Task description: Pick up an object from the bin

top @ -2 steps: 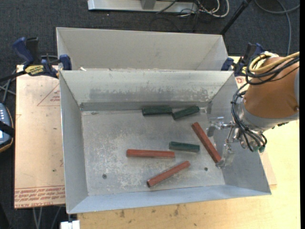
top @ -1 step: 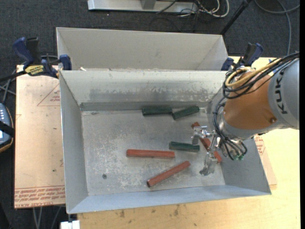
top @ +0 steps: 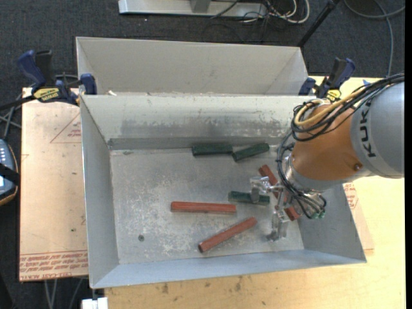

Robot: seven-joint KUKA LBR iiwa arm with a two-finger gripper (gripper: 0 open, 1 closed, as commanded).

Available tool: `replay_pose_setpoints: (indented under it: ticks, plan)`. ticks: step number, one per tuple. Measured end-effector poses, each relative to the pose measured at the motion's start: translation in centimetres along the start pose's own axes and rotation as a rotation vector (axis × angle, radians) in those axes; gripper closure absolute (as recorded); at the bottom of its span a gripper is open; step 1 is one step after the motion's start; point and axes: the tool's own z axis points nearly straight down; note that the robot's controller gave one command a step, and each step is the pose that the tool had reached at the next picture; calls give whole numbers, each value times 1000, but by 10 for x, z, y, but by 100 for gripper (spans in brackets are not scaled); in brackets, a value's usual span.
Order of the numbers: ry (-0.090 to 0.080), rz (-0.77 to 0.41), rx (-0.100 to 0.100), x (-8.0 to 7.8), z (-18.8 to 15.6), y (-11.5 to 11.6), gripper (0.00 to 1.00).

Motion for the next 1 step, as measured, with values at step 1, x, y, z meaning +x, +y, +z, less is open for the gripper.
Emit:
replay_pose_setpoints:
  ticks: [1]
  plan:
    - [-3, -107, 4, -19, 8, 19, 0]
